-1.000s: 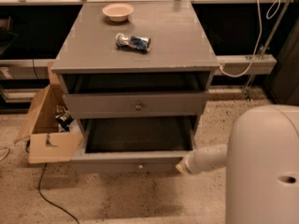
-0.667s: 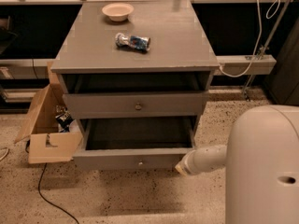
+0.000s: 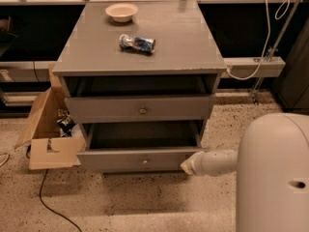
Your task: Close middle drawer
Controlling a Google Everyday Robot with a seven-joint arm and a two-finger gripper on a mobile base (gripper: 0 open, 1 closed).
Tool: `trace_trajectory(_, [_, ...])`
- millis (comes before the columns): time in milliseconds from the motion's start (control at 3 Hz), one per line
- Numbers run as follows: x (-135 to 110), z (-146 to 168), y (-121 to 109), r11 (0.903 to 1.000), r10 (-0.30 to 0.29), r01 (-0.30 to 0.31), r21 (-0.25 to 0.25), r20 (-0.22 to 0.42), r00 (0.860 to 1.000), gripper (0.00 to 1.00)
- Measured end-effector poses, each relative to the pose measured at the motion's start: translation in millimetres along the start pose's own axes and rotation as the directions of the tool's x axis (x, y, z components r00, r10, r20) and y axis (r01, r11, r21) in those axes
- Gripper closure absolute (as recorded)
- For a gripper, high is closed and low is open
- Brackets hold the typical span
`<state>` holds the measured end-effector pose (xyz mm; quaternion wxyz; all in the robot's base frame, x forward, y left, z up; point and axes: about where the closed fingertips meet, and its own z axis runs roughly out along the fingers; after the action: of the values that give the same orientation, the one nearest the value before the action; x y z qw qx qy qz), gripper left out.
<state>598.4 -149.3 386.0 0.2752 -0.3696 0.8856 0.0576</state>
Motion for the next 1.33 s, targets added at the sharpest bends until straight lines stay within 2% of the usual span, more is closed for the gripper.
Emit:
trace_trajectory(333, [-13.2, 9.6, -7.3, 0.9996, -0.022, 0.023, -0.015, 0.041, 0.999, 1.0])
trace_trajectory(667, [11.0, 39.1, -4.4, 0.9937, -0.062, 0.068, -0.089, 0.073, 0.995, 1.0])
trace_trajectory(1000, [-4.6, 70.4, 16.9, 0.9749, -0.06, 0.09, -0.204, 0.149, 0.987, 1.0])
trace_trajectory(1333, [-21.6, 77.9, 20.0, 0.9625, -0.098, 0.138, -0.234, 0.175, 0.98, 1.0])
